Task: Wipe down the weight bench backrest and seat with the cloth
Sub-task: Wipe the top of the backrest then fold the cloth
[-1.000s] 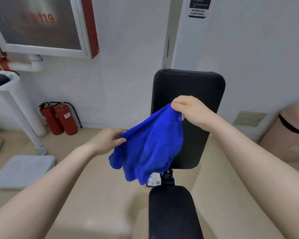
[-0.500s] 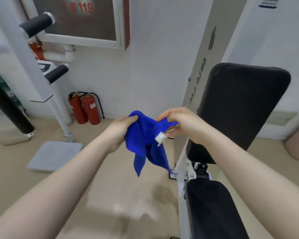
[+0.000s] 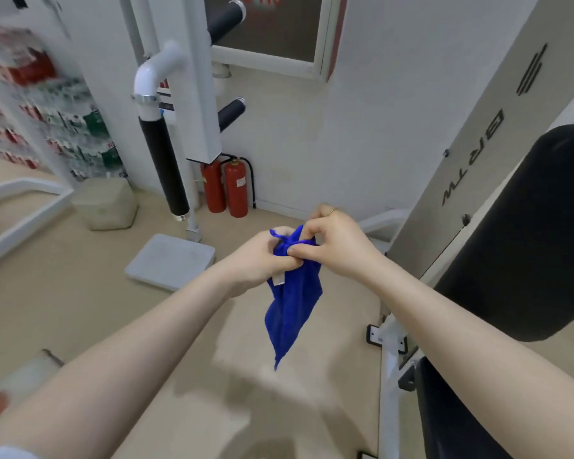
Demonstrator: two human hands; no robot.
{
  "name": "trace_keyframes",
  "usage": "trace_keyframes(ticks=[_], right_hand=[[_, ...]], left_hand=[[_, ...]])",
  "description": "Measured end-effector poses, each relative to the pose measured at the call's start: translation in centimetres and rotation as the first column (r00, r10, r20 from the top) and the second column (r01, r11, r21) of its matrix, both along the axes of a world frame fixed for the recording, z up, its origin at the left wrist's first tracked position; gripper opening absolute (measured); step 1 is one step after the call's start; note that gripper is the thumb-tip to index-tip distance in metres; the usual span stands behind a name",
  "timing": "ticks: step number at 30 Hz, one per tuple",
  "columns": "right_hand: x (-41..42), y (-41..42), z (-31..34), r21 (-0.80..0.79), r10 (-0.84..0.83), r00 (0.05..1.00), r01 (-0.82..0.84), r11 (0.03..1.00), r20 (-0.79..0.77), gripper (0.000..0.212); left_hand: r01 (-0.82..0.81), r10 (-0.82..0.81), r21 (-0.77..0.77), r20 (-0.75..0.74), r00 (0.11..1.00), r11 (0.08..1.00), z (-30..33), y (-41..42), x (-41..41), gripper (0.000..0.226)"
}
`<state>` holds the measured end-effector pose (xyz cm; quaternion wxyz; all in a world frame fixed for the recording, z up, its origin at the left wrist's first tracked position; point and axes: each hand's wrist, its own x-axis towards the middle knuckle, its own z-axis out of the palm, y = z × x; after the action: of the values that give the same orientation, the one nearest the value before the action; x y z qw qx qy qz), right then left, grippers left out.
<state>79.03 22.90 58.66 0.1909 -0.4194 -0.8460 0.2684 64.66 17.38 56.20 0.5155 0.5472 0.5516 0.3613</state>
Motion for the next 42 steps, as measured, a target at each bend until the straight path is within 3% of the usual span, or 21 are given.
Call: trace_keyframes(ticks=[3,5,7,9,13,17,19,21,23,27,31,33,37,42], right_hand=[[-1.4,-0.2,-1.0,-0.089,0.128,0.992,-0.126,0.988,0.017,0.029],[-1.9,0.0,-1.6,-0.254,0.226,0.974,-0.218,0.943,0.004,0.032],[-2.2,0.2,-2.6,-0.419,0.346,0.937,-0.299,0.857,0.039,0.029],[-2.6,0.1,-4.1,-0.476,0.498,0.853,-0.377,0.795,0.155,0.02],[-5.1,-1.5,-6.7,-0.396,0.66,0.618,-0.528,0.751,0.428,0.015],[-8.8,-3.3,-8.3,-0.154,0.603,0.47,-0.693,0.705,0.645,0.024],[-11.3,-4.2,-8.6,-0.017,0.542,0.517,-0.714,0.7,0.662,0.03],[-13.8,-4.9,-8.8,0.028,0.545,0.595,-0.69,0.724,0.591,0.022],[-17.9,-6.9,-9.7,0.006,0.568,0.656,-0.657,0.753,0.498,0.019],[-25.0,-10.7,-12.7,-0.079,0.607,0.654,-0.648,0.757,0.452,0.016],[-32.8,-14.6,-17.5,-0.264,0.581,0.781,-0.524,0.81,0.23,0.007],[-36.8,-16.7,-20.1,-0.304,0.559,0.802,-0.49,0.817,0.209,0.009],[-45.4,-19.4,-25.5,-0.279,0.478,0.854,-0.418,0.865,0.204,0.001],[-55.2,-20.6,-33.3,-0.241,0.405,0.888,-0.353,0.904,0.219,0.004]], left_hand=[[-0.002,0.0,-0.026,-0.089,0.996,1.0,-0.6,-1.1,-1.7,0.02],[-0.036,0.03,-0.044,-0.138,0.99,0.998,-1.0,-1.9,-3.3,0.015],[-0.143,0.136,-0.047,-0.121,0.983,0.989,-1.3,-2.8,-5.0,0.02],[-0.256,0.252,-0.052,-0.074,0.965,0.965,-1.7,-4.2,-6.3,0.022],[-0.344,0.341,-0.117,-0.046,0.939,0.932,-3.7,-8.3,-8.3,0.026],[-0.463,0.461,-0.138,-0.046,0.886,0.876,-6.1,-13.1,-10.6,0.02],[-0.539,0.536,-0.15,-0.062,0.842,0.829,-7.1,-15.9,-12.2,0.018],[-0.569,0.561,-0.167,-0.097,0.822,0.805,-8.2,-18.2,-14.0,0.015],[-0.607,0.594,-0.177,-0.128,0.795,0.775,-9.4,-21.0,-17.3,0.019],[-0.642,0.61,-0.161,-0.208,0.765,0.75,-11.2,-24.8,-23.4,0.027],[-0.671,0.583,-0.159,-0.379,0.719,0.724,-14.3,-28.8,-30.4,0.019],[-0.695,0.593,-0.181,-0.401,0.698,0.696,-16.6,-30.7,-34.2,0.007],[-0.736,0.608,-0.182,-0.454,0.651,0.652,-21.7,-32.6,-41.4,0.011],[-0.781,0.64,-0.076,-0.528,0.559,0.62,-30.3,-32.9,-50.5,0.018]])
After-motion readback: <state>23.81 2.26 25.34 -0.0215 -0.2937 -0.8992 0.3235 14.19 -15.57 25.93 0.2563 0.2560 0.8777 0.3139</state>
